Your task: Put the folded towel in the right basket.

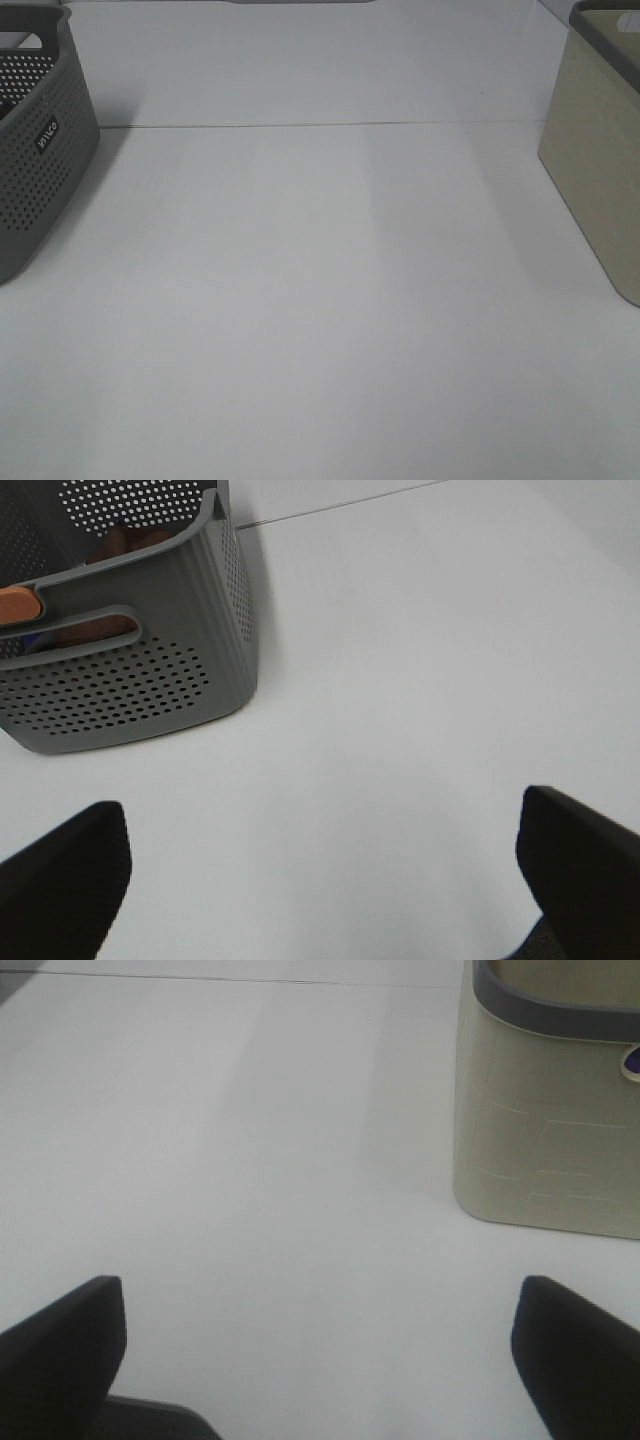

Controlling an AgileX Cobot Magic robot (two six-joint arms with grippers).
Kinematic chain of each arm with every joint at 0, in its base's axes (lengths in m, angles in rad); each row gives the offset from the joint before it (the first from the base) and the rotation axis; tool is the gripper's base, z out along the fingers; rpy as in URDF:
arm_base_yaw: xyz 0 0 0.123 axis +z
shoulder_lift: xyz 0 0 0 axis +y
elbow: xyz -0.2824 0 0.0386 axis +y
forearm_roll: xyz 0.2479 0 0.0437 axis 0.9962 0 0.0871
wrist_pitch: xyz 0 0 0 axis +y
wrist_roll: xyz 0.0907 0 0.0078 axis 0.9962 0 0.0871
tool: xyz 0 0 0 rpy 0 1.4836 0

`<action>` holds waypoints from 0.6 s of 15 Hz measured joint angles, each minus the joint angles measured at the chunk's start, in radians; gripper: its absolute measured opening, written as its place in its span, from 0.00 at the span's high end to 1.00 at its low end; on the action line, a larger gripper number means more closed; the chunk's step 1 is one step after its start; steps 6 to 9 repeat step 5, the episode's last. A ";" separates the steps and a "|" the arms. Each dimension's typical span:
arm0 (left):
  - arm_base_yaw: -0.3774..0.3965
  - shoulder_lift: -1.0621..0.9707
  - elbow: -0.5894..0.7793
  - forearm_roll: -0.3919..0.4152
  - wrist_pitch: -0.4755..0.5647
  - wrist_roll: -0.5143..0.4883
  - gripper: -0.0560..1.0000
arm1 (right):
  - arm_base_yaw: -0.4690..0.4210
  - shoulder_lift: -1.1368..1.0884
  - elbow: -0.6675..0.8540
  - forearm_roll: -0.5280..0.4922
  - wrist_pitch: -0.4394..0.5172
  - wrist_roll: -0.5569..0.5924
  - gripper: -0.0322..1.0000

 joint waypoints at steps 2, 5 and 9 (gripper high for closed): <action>0.000 0.000 0.000 0.000 0.000 0.000 0.01 | 0.000 0.000 0.000 0.000 0.000 0.000 0.05; 0.000 0.000 0.000 0.000 0.000 0.000 0.01 | 0.000 0.000 0.000 0.000 0.000 0.000 0.05; 0.000 0.000 0.000 0.000 0.000 0.000 0.01 | 0.000 0.000 0.000 0.000 0.000 0.000 0.05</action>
